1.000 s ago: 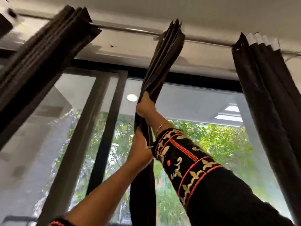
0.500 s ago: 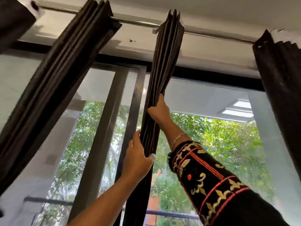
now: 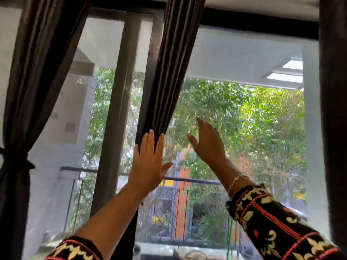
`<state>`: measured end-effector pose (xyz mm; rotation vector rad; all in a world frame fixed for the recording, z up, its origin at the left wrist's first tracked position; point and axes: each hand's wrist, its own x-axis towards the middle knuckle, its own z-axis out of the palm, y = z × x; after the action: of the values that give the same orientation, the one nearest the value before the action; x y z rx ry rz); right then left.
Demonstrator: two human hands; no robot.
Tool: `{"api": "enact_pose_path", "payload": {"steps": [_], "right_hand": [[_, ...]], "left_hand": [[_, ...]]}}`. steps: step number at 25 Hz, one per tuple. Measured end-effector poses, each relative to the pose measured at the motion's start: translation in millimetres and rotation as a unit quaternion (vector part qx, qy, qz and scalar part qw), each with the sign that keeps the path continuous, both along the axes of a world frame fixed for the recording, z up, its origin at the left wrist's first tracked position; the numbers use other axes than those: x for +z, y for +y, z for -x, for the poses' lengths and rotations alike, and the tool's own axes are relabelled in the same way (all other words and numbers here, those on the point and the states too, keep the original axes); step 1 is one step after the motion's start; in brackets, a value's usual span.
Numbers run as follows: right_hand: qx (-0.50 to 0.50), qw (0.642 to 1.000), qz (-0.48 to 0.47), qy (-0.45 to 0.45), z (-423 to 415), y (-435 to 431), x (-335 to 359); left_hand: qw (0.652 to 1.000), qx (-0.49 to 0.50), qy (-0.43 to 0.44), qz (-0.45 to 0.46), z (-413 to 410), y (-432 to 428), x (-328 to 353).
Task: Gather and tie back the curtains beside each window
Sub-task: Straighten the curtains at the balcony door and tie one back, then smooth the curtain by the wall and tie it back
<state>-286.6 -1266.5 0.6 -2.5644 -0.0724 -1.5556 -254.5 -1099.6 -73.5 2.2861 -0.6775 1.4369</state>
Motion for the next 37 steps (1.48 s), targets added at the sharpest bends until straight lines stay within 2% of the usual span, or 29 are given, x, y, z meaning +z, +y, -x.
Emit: {"api": "enact_pose_path", "payload": {"steps": [4, 7, 12, 14, 17, 20, 23, 28, 30, 33, 37], "right_hand": [[-0.03, 0.996, 0.037, 0.076, 12.1, -32.8, -74.9], [-0.031, 0.993, 0.038, 0.106, 24.8, -54.0, -131.3], [-0.047, 0.984, 0.036, 0.167, 54.1, -89.0, -223.3], [-0.048, 0.981, 0.031, 0.186, 68.9, -107.5, -252.7], [-0.082, 0.975, 0.031, 0.206, 93.9, -143.7, -282.3], [-0.12, 0.973, 0.01, 0.2, 120.4, -186.7, -295.4], [-0.161, 0.963, 0.022, 0.213, 148.7, -227.0, -300.4], [-0.254, 0.951, 0.046, 0.17, 201.7, -294.8, -293.2], [-0.273, 0.944, 0.038, 0.18, 213.2, -318.4, -290.2], [-0.3, 0.939, 0.038, 0.162, 221.9, -354.7, -278.7], [-0.35, 0.925, 0.092, 0.117, 221.4, -400.8, -240.5]], "left_hand": [[0.997, 0.031, 0.015, -0.067, 7.1, -18.9, -51.1], [0.996, -0.008, 0.06, -0.059, 30.6, -50.6, -90.3], [0.993, -0.028, 0.086, -0.072, 64.8, -106.7, -167.6], [0.988, -0.04, 0.128, -0.08, 74.5, -126.9, -191.8], [0.984, -0.057, 0.129, -0.106, 91.7, -154.5, -210.3], [0.984, -0.066, 0.1, -0.134, 106.3, -187.8, -214.1], [0.982, -0.088, 0.102, -0.131, 119.0, -223.3, -216.9], [0.976, -0.146, 0.088, -0.136, 147.6, -301.6, -208.5], [0.973, -0.167, 0.074, -0.139, 152.2, -330.4, -201.4], [0.969, -0.197, 0.058, -0.134, 152.6, -373.0, -186.1], [0.961, -0.252, 0.034, -0.112, 143.9, -436.2, -151.5]]}}
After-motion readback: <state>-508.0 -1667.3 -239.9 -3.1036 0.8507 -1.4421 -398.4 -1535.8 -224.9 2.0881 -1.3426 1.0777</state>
